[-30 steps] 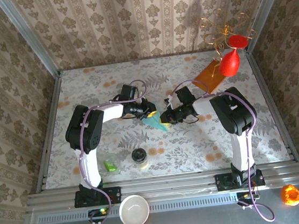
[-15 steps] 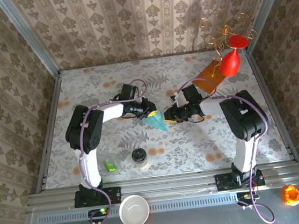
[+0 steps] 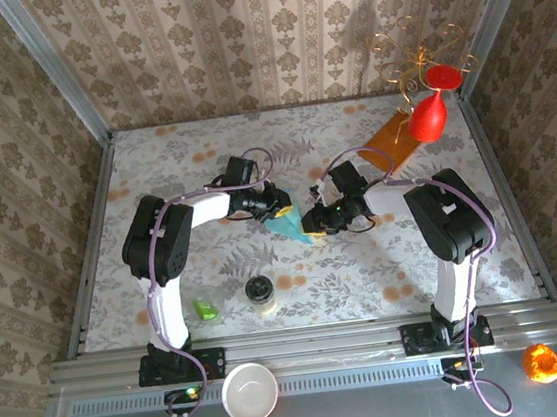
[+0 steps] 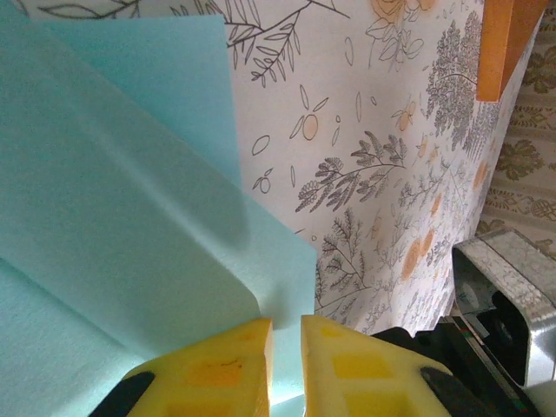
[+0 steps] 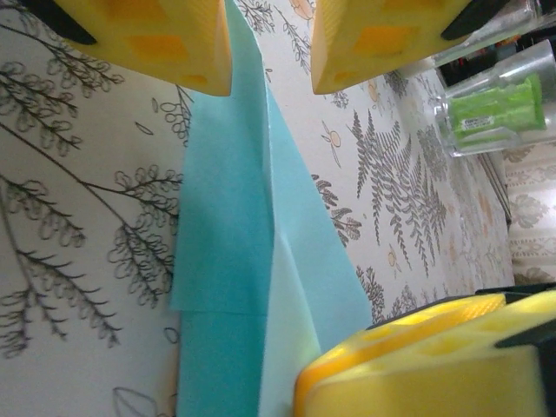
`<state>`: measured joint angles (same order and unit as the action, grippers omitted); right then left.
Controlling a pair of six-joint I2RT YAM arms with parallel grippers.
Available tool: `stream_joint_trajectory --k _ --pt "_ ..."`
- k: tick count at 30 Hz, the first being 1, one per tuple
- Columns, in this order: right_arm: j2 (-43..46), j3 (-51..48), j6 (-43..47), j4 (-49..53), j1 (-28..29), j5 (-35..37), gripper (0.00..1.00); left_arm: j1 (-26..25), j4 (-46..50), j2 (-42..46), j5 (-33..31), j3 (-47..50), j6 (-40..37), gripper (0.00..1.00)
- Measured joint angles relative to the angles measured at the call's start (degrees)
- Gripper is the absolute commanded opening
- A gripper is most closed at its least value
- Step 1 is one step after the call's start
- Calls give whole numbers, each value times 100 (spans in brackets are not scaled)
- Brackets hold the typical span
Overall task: Fold a paper plane with a square sheet of paper (pick it up from the middle)
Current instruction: Fourth fold the wing at the center of the table.
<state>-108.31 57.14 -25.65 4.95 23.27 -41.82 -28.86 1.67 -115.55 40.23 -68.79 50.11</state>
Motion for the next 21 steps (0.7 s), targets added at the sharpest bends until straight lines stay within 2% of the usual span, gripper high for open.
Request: stream_joint_trajectory --k 21 --pt "-251 170 306 256 4 107 22 0 221 -66 -66 -74 -2 18"
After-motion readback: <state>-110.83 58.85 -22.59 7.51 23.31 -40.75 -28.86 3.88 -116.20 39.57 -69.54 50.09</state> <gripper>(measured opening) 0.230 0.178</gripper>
